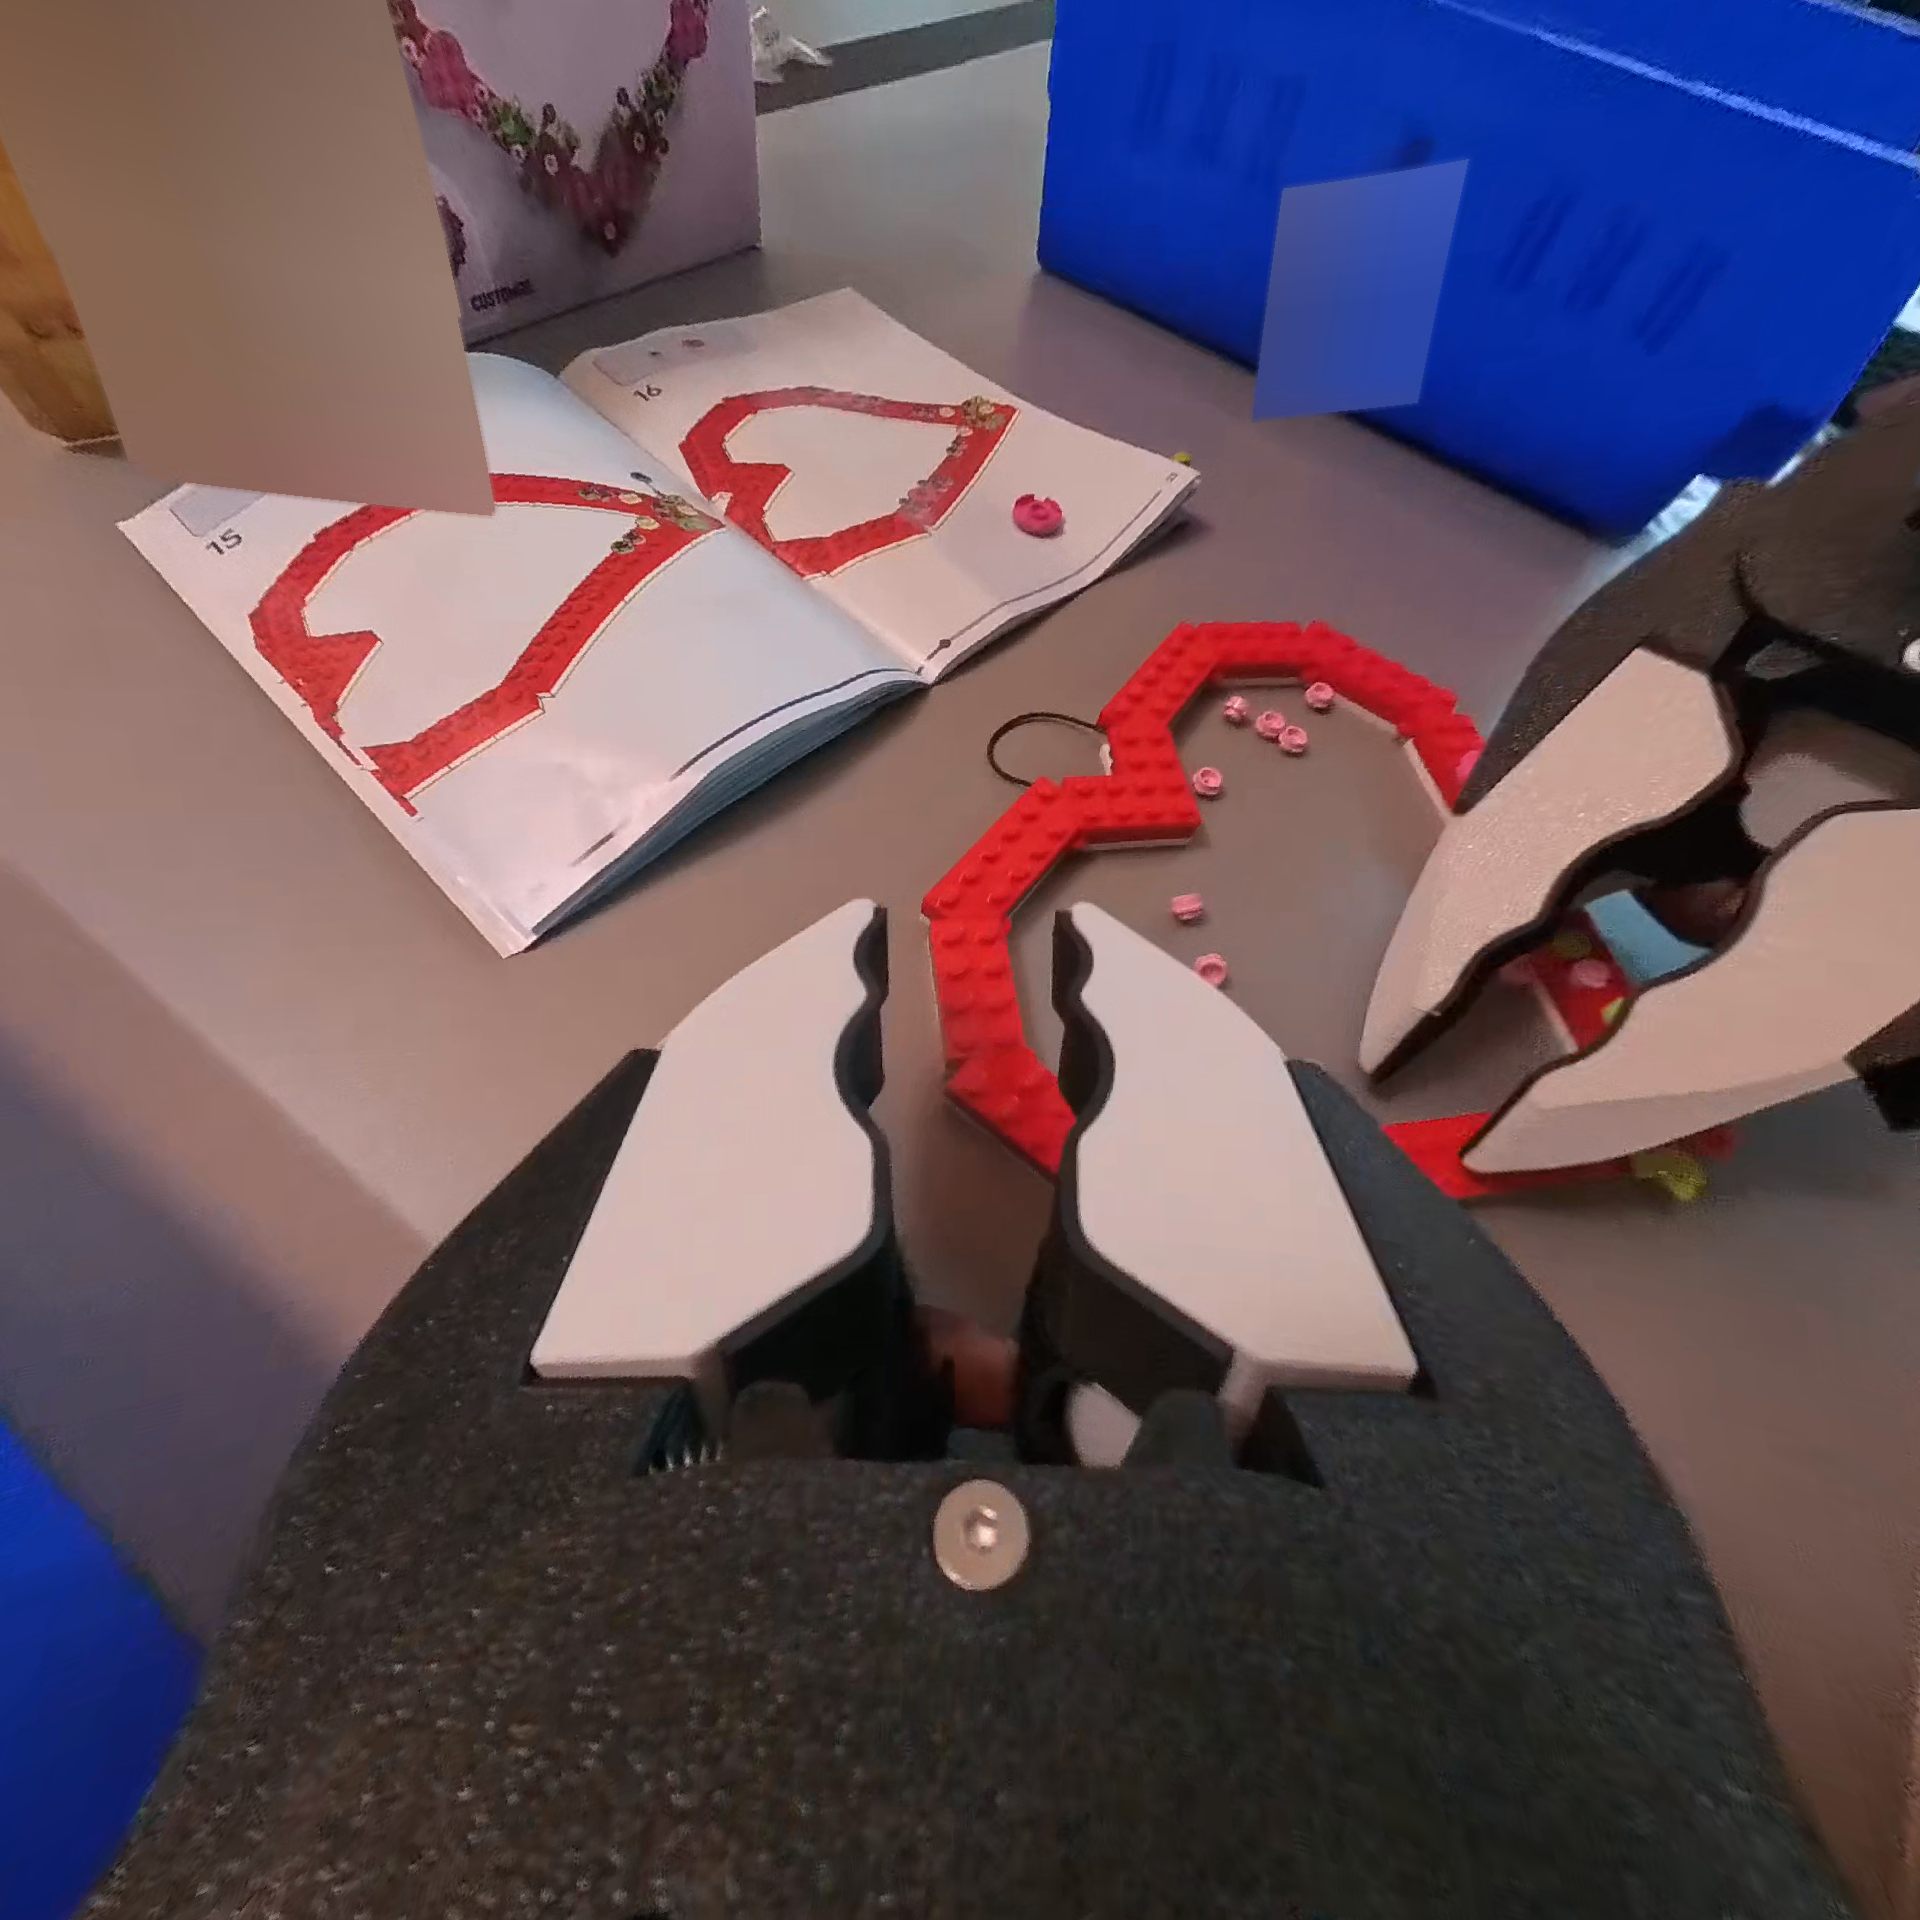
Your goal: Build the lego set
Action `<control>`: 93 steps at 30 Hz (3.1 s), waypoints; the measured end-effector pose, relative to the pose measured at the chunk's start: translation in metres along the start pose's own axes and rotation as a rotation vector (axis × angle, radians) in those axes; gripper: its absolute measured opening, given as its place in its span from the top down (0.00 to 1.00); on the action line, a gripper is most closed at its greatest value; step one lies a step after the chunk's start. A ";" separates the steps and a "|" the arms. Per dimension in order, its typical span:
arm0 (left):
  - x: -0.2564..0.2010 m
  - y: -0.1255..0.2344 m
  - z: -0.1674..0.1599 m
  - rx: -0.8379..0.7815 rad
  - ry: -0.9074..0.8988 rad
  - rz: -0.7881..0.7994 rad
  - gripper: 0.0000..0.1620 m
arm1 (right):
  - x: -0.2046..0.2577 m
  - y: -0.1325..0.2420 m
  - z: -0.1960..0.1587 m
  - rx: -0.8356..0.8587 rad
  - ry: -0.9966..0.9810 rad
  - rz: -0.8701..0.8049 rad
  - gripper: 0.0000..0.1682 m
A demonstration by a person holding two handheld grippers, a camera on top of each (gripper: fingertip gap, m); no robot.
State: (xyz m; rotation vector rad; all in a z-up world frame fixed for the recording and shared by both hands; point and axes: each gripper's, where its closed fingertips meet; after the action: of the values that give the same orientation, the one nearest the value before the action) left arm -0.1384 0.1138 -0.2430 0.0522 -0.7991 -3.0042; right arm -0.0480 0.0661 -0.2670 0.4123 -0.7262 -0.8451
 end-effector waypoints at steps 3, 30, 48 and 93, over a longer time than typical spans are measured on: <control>0.000 0.000 0.001 -0.012 -0.032 0.020 0.82 | 0.000 -0.003 0.004 -0.015 0.004 0.017 0.96; -0.032 0.028 -0.047 0.264 -0.097 -0.120 0.83 | -0.008 0.100 -0.081 0.052 -0.084 -0.247 0.96; -0.058 0.030 -0.055 0.252 -0.065 -0.258 0.83 | -0.064 0.079 -0.032 0.188 -0.003 -0.215 0.96; -0.056 0.033 -0.047 0.216 0.014 -0.286 0.83 | 0.012 0.017 -0.008 0.348 0.253 0.030 0.97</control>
State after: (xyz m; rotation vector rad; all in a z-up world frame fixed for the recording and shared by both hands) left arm -0.0801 0.0643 -0.2663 0.2103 -1.2080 -3.1553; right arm -0.0282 0.0668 -0.2572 0.8031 -0.6413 -0.6227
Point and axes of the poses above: each gripper's, where its closed fingertips meet, y back along the fingers, z out of its top, x = y × z across the jaws, and after that the axes turned 13 degrees about z, right-handed
